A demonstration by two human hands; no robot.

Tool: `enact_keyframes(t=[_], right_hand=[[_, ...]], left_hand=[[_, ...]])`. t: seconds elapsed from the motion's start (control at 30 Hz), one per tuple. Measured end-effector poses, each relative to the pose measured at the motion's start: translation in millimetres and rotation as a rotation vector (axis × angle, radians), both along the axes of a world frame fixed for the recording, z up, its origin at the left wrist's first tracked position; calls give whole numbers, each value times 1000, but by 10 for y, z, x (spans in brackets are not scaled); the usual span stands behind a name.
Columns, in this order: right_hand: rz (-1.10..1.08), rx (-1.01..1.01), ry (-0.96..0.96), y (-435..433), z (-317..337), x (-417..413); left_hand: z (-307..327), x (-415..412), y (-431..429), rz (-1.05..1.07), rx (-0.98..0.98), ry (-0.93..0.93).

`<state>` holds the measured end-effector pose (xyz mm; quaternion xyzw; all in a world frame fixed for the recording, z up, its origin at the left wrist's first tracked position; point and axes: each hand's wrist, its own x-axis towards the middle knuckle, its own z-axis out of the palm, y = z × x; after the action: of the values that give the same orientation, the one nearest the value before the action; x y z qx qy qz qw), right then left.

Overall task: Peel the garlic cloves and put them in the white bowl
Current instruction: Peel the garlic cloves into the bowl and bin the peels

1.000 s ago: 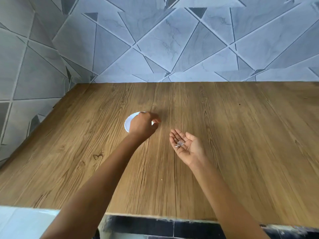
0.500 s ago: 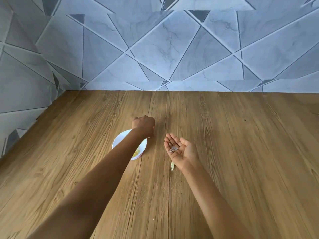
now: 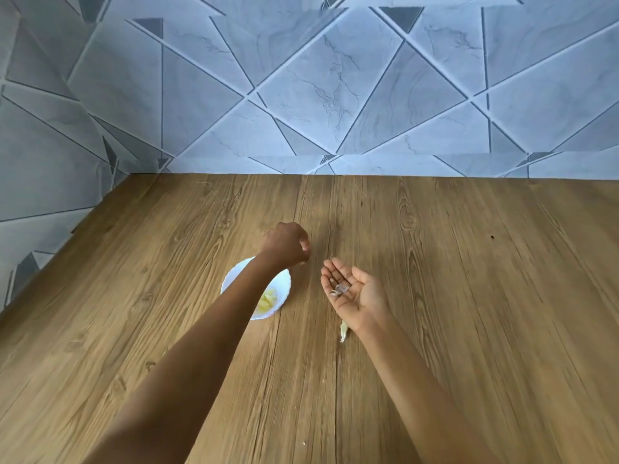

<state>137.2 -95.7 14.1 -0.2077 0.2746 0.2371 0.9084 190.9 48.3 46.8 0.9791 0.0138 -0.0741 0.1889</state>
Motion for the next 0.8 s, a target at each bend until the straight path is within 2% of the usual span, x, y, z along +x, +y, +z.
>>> enact_keyframes(t=[0.07,0.13,0.2,0.3,0.53,0.8], right_hand=[[10,-2,-4,15,5,-10],[13,1,0,51,29,-23],[-4,8,13,94,46,-49],[-12,-8,13,119,53,-185],[25,-28,9,64,57,-578],[33,-17,-35,-95,4,-947]], left_hand=[[131,-80,-25,-35,-214,-59],[255,-211,-90,-135,-310,-37],[316,-349,-176,-224,-284,-11],[273,-622,-271,-318,-203,-70],[204,-1121,-275,-280,-219,-129],[87,-1659,-168,-64,-460,-250]])
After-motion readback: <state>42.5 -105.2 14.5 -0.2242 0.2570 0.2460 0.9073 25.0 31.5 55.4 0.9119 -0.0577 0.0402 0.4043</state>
